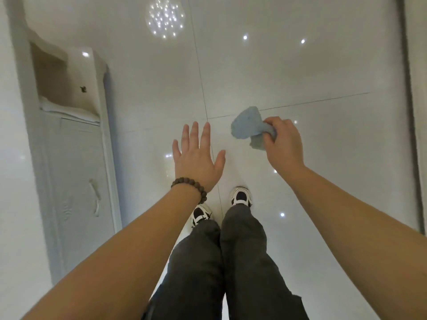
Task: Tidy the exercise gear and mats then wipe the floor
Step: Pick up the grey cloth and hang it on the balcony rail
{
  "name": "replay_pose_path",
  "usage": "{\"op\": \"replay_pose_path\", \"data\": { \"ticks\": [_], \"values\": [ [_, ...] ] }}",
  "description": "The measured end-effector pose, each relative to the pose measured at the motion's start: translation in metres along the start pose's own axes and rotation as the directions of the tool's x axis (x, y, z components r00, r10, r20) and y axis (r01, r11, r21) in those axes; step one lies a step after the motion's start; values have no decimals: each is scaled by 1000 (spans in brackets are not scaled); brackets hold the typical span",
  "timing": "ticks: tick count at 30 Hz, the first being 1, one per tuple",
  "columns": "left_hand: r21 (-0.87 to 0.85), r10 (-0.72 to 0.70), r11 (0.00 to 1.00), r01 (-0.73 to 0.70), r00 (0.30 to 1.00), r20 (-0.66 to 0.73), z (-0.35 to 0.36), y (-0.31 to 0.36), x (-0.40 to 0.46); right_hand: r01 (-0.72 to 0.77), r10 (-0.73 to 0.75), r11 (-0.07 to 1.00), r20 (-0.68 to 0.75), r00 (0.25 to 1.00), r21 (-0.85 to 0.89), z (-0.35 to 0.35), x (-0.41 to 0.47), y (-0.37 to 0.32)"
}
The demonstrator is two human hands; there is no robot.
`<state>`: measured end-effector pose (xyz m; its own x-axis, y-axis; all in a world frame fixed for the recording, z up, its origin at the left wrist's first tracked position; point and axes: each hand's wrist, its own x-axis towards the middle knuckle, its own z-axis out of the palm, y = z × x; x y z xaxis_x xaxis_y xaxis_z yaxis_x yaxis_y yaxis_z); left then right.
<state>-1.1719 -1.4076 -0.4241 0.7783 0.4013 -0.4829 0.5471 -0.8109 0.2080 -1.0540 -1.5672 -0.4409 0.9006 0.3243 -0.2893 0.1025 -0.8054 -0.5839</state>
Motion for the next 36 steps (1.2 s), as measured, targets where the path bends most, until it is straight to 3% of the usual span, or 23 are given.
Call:
{"op": "replay_pose_path", "data": {
  "ticks": [10,15,20,26,32,36],
  "values": [
    [15,201,980,-201,973,-114,-150,76,-142,13,-16,1000,-131,991,-22,-189,-158,-81],
    [25,304,953,-303,948,-99,-175,84,-181,-98,98,995,-236,967,12,-213,-230,-93],
    [106,477,876,-470,878,-48,-186,88,-203,-205,243,969,-402,883,137,-212,-282,-106],
    [208,718,672,-711,694,50,-190,107,-244,-339,474,880,-573,669,332,-204,-370,-116],
    [230,868,394,-890,443,227,-161,143,-322,-451,673,732,-650,354,512,-191,-491,-104],
    [200,918,176,-964,234,319,-127,169,-395,-486,753,609,-649,106,627,-176,-579,-94]
  ]
}}
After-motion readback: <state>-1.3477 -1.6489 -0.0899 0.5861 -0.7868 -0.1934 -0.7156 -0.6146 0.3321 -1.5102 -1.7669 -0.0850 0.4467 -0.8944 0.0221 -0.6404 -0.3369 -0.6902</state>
